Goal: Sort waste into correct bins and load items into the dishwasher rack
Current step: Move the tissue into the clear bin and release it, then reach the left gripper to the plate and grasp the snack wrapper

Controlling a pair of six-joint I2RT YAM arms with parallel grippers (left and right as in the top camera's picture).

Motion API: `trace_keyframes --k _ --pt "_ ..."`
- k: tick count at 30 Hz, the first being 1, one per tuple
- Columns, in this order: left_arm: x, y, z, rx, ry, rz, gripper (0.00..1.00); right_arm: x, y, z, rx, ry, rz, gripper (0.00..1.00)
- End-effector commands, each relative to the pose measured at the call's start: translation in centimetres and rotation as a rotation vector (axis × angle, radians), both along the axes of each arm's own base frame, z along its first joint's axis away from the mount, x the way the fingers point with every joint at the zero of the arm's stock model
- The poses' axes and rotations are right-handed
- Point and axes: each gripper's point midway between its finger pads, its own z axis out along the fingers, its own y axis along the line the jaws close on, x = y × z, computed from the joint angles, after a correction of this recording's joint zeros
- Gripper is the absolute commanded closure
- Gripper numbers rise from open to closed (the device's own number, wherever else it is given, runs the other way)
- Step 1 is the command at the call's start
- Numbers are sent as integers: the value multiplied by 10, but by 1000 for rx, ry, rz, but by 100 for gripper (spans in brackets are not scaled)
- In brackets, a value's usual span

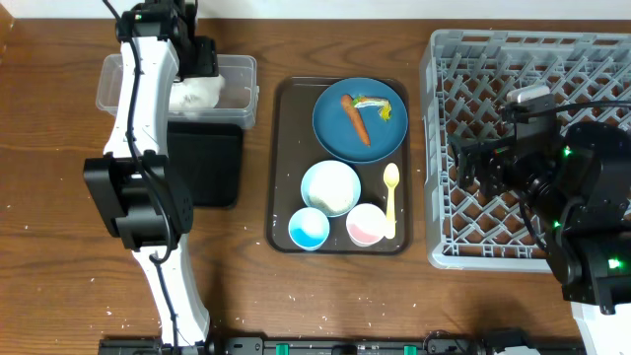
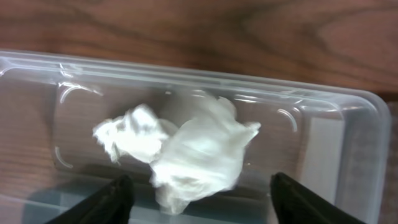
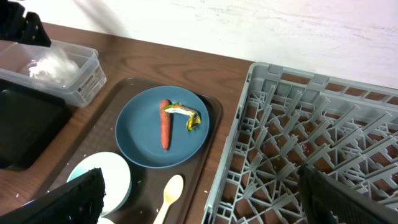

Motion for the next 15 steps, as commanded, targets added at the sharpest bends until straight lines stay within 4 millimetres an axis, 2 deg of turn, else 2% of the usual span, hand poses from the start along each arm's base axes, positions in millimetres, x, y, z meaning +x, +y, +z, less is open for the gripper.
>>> trace_keyframes --k 1,3,7,11,15 --pt "4 -19 53 -7 -119 -30 25 0 -1 10 16 -20 -8 3" --pt "2 -43 66 -40 -145 -82 25 0 -1 10 16 -20 -8 3" --pt "-4 -114 68 -118 -143 -249 25 0 -1 10 16 -20 -8 3" --pt "-12 -191 48 -94 -129 -449 25 -1 -1 8 15 -12 -8 3" --pt "-21 -251 17 -73 -101 -590 25 -4 -2 3 12 15 -9 4"
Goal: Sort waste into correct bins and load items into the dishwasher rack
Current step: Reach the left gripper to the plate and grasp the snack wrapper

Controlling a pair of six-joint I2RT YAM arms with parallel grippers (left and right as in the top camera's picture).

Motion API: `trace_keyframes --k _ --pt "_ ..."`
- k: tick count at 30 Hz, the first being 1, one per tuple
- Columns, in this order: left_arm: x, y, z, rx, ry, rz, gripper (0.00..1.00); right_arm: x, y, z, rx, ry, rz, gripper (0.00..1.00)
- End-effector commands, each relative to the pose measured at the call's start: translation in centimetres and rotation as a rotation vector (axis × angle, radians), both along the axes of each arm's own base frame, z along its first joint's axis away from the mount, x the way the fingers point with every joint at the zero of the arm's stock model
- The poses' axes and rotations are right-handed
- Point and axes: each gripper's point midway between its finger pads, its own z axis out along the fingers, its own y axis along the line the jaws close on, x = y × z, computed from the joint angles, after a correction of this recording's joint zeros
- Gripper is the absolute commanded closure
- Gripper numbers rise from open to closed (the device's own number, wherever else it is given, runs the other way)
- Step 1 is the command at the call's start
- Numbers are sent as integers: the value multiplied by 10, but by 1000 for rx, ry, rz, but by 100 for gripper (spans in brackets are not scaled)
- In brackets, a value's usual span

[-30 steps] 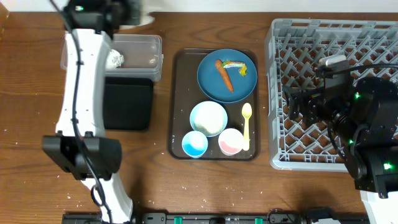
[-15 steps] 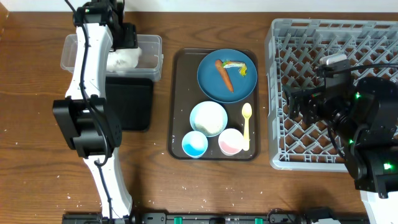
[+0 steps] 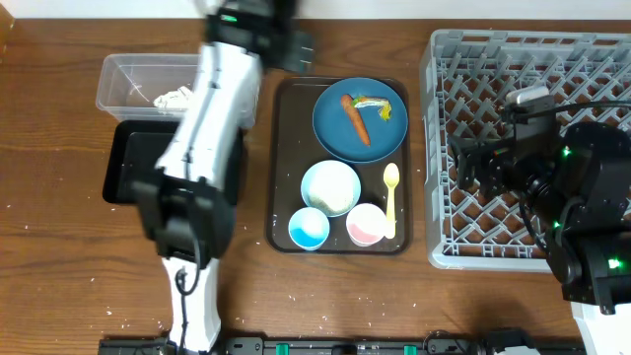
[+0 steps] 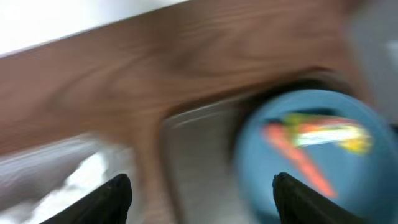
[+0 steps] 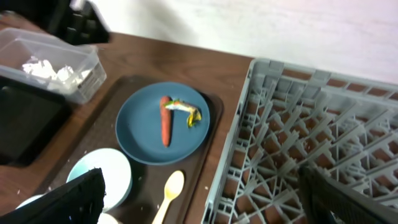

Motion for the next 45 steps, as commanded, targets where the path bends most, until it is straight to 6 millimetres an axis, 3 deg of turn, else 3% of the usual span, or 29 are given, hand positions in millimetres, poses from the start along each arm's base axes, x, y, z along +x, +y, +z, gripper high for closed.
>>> trace_keyframes --k 1,4,9,15,19,20,24,29,33,38,45 --pt "-11 -45 -40 41 52 -133 25 -2 -1 6 13 -2 -8 4" --pt "-21 -72 -72 48 110 -162 25 -5 -2 2 11 19 -9 4" --pt "-27 -94 -105 4 180 -83 25 -6 -2 1 11 24 -9 4" --pt "-16 -105 -123 -144 233 161 25 -6 -2 0 10 26 -9 4" --pt "-11 -113 -122 -197 224 211 25 -6 -2 0 10 29 -8 4" --pt "-10 -117 -120 -198 213 196 24 -6 -2 0 10 29 -8 4" --pt "-25 -142 -119 -81 141 -144 24 -6 -2 -1 9 30 -9 4" --pt "-50 -143 -130 131 113 -460 25 -7 -2 -2 9 35 -9 3" --pt "-50 -133 -136 212 100 -524 25 -7 -2 -2 9 35 -9 3" --pt "-40 -136 -140 227 48 -566 25 -7 -2 -2 9 35 -9 3" --pt "-27 -143 -168 220 26 -564 26 -7 -2 -2 9 35 -9 3"
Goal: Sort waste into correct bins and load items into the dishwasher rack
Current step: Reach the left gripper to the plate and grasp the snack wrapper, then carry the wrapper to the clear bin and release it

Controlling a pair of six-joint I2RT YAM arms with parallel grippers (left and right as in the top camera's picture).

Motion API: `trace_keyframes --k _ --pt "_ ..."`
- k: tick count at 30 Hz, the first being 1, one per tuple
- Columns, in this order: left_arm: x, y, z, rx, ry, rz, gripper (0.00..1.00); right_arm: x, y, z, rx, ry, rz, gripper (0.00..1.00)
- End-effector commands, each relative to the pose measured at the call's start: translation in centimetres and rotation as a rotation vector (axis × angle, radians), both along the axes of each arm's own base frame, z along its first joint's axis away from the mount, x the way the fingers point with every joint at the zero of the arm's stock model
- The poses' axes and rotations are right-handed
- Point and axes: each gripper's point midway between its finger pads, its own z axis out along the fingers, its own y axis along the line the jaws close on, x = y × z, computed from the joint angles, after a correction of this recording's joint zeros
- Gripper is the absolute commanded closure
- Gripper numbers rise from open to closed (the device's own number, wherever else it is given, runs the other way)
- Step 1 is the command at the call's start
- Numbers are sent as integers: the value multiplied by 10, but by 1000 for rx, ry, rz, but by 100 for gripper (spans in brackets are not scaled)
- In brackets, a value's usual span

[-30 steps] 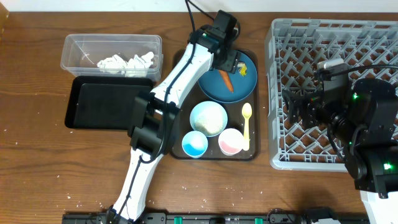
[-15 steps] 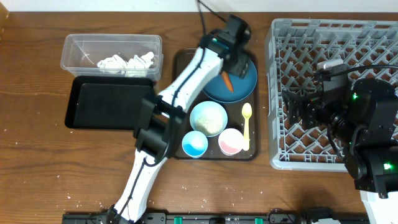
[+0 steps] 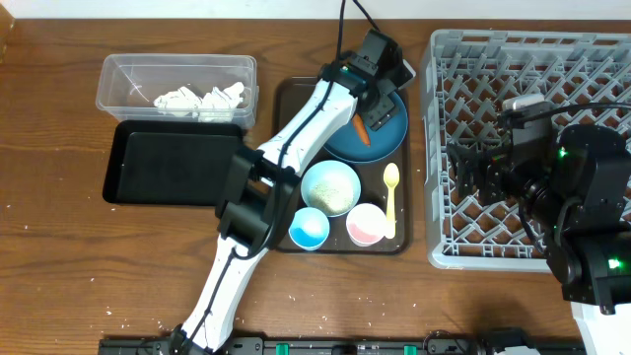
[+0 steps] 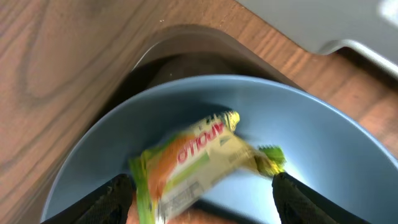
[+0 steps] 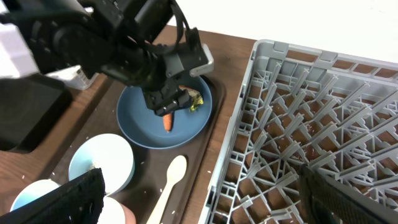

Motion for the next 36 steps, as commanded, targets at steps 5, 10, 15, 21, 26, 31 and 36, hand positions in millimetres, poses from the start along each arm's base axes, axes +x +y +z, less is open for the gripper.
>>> trace_keyframes --k 5,10,15,21,26,31,36 --pt "0 1 -41 42 24 -26 55 0 -1 9 15 -18 -9 3" --pt "0 1 -40 42 25 -25 93 0 -1 9 15 -19 -9 3" --pt "2 0 -21 -8 26 52 94 0 -1 9 15 -19 -9 3" --pt "3 17 56 -113 14 206 94 0 -1 9 14 -19 -9 3" --pt "17 84 122 -177 -28 466 94 1 -1 10 15 -24 -9 3" --pt "45 186 142 -165 -84 763 94 1 -1 12 16 -29 -9 3" --pt "58 281 118 -120 -55 985 94 1 -1 12 16 -29 -9 3"
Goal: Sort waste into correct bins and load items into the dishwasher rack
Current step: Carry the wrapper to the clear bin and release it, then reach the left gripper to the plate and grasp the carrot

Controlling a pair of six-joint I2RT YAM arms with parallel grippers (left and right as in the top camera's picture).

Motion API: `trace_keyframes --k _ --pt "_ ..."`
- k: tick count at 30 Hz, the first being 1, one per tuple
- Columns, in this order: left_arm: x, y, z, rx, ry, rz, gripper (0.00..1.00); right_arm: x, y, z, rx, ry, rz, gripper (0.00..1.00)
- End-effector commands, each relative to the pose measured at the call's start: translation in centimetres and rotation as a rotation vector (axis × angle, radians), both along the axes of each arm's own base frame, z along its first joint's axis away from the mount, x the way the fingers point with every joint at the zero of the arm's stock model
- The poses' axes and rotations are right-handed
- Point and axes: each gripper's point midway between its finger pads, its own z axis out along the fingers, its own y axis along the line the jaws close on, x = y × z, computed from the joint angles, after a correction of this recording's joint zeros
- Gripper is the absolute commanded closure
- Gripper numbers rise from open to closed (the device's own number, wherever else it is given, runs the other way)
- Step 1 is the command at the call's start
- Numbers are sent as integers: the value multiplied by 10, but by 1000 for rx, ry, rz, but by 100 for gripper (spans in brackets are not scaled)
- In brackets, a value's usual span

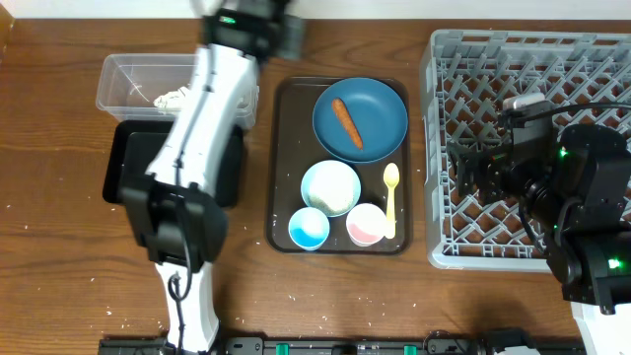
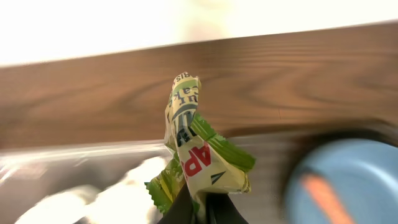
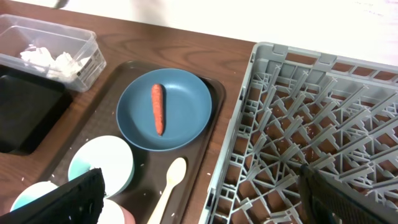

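Observation:
A crumpled green and yellow snack wrapper (image 2: 199, 143) hangs from my left gripper (image 2: 200, 210), which is shut on its lower end. This gripper (image 1: 284, 32) is at the table's back edge, between the clear bin (image 1: 123, 74) and the brown tray (image 1: 281, 148). White tissue (image 1: 168, 97) lies in the clear bin. A carrot (image 1: 346, 121) lies alone on the blue plate (image 1: 385, 108). My right gripper (image 1: 471, 168) stands open over the left side of the grey dishwasher rack (image 1: 592, 59), holding nothing.
The black bin (image 1: 123, 163) sits in front of the clear bin, partly under my left arm. On the tray are a white bowl (image 1: 330, 187), a blue cup (image 1: 309, 228), a pink cup (image 1: 366, 224) and a yellow spoon (image 1: 391, 197).
My left gripper was open over the wrapper on the blue plate. Now it is shut on the wrapper, off the plate and to the left by the clear bin. Only the carrot is on the plate.
My left gripper was open above the clear bin with tissue lying inside. Then it was at the tray's back left corner, then over the plate at the wrapper. Now it holds the wrapper near the clear bin. The right arm stayed over the rack.

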Motion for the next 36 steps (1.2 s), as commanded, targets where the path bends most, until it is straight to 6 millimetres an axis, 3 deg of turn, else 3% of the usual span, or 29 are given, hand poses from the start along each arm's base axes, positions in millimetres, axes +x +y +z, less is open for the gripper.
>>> trace_keyframes --k 1,3,4,7,9,11,17,20,23,31,36 --pt "6 67 -48 21 103 196 94 0 -1 10 15 -21 -9 3" --pt "4 89 -62 27 145 234 93 0 -1 10 15 -21 -9 3" --pt "2 96 -67 27 165 246 87 0 -1 10 15 -20 -9 3" --pt "-5 110 -80 23 215 268 52 0 -1 10 15 -21 -9 3" --pt "-6 112 -77 22 214 272 31 1 -1 11 16 -24 -9 2" --pt "-6 110 -66 13 191 265 26 2 -1 12 16 -32 -9 2" --pt "-25 83 -24 -24 162 227 25 2 -1 13 17 -36 -9 2" --pt "-41 52 -23 -100 215 191 26 2 -1 13 17 -36 -9 2" --pt "-55 6 -37 -141 289 91 27 3 -1 14 18 -41 -8 2" --pt "-70 -89 -104 -173 398 71 28 2 0 14 19 -39 -6 2" --pt "-81 -126 -149 -160 468 65 31 2 0 12 19 -33 -6 3"
